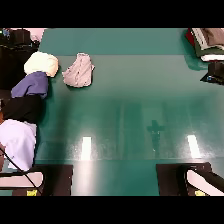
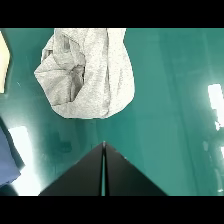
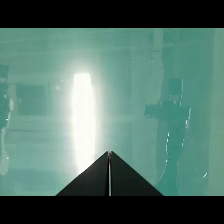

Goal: Fold the shirts.

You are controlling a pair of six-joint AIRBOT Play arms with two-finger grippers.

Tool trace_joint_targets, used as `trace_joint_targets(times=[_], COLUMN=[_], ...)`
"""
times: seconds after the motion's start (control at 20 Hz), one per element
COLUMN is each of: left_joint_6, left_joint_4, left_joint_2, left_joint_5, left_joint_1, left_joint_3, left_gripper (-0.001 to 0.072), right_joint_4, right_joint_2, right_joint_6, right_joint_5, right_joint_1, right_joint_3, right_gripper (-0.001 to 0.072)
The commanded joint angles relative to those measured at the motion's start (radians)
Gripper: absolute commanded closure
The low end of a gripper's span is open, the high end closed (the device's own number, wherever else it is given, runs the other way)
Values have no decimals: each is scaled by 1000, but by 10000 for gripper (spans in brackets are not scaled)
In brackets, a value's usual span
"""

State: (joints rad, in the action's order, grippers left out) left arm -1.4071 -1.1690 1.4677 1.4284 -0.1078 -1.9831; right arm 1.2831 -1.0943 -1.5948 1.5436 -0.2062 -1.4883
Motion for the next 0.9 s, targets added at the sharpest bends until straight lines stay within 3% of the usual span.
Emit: trace_joint_targets(times=[0.0,0.65,0.85], left_joint_6=[0,0,-3], left_joint_4=[0,0,6], left_joint_2=[0,0,0], left_joint_5=[0,0,-171], left_joint_1=[0,0,0], left_joint_3=[3,2,2], left_gripper=[685,685,685], right_joint_4=[0,0,-2], right_joint_2=[-2,-8,-8], right_joint_6=[0,-1,-1], right_joint_5=[3,0,0], right_joint_1=[1,1,1], right_joint_3=[1,0,0], right_gripper=[697,697,697])
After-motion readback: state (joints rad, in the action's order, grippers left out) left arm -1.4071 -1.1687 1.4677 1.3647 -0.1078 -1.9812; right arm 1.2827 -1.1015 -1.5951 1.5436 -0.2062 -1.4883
